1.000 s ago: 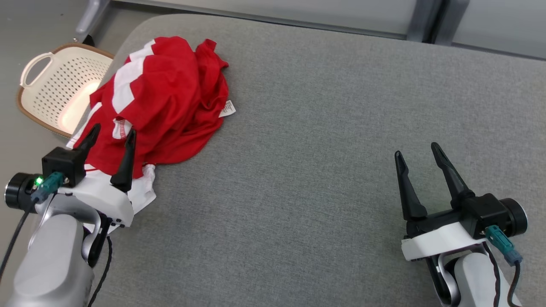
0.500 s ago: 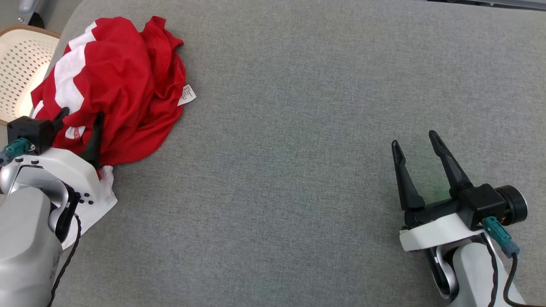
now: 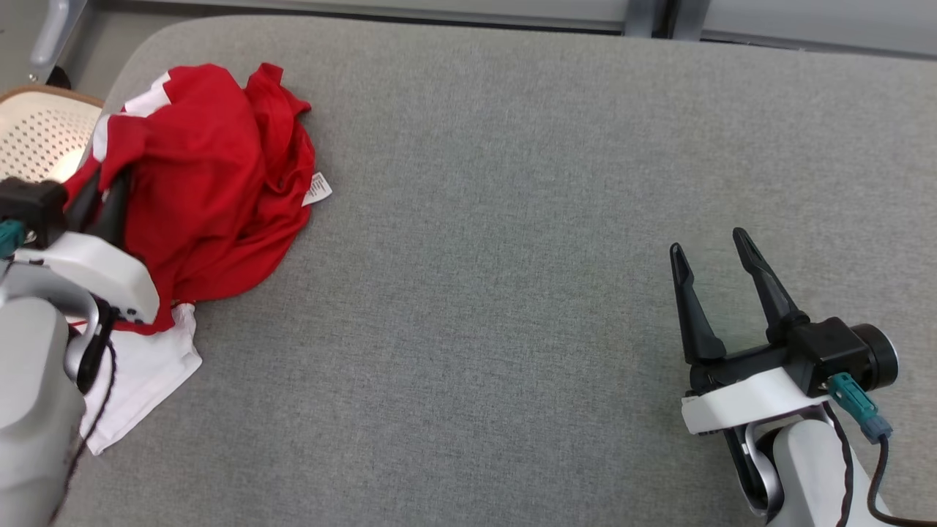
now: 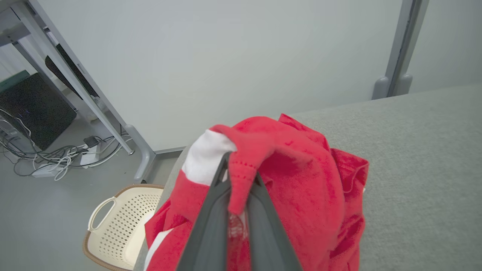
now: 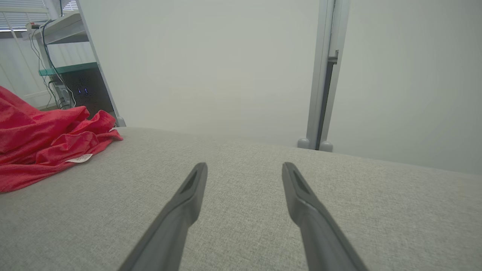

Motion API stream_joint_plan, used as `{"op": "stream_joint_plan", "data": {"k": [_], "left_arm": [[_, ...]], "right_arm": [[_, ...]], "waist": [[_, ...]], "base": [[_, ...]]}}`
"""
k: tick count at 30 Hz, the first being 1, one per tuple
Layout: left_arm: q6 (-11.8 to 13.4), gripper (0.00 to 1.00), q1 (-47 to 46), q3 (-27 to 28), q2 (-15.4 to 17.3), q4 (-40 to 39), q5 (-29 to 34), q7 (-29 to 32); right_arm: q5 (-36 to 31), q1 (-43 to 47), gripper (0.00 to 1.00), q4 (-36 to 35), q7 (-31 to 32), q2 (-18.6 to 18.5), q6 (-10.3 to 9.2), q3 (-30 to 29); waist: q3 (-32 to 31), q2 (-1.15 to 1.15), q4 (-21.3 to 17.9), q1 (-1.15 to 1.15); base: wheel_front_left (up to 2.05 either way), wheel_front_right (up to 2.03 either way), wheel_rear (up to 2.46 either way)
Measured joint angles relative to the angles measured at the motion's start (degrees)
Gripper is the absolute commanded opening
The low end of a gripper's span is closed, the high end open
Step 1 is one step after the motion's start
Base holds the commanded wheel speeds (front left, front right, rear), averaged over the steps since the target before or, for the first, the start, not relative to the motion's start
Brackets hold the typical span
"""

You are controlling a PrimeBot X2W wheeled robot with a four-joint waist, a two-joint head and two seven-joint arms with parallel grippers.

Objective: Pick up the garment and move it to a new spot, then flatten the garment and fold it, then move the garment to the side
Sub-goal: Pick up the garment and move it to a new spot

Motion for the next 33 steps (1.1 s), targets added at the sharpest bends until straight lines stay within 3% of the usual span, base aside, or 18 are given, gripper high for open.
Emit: {"op": "stream_joint_plan", "data": {"k": [3, 12, 24, 33], "left_arm": [[3.14, 0.0, -0.05, -0.34, 2.2, -7.66, 5.67, -0.1], [4.03, 0.0, 3.86, 2.0, -0.19, -23.27, 4.02, -0.03], [9.14, 0.0, 2.29, 1.93, -6.03, -39.42, 1.26, 4.87], [11.99, 0.0, -2.34, -1.01, -13.18, -41.76, 1.98, 3.56]], "right_arm": [[0.56, 0.51, 1.0, 0.02, 0.0, 0.26, 0.0, -0.05], [3.05, 1.95, 1.0, -0.27, 0.0, 0.62, 0.0, 0.19], [5.77, 2.99, 1.0, -0.97, 0.0, 0.62, 0.0, 0.7], [8.84, 3.07, 1.0, -2.08, 0.0, 0.68, 0.0, 1.0]], "waist": [[-1.8, 0.0, -0.44, 0.0], [-7.03, 0.0, -3.49, 0.0], [-9.73, 0.0, -10.66, 0.0], [-9.54, 0.0, -16.62, 0.0]], "base": [[0.0, 0.0, 0.0], [0.0, 0.0, 0.0], [0.0, 0.0, 0.0], [0.0, 0.0, 0.0]]}}
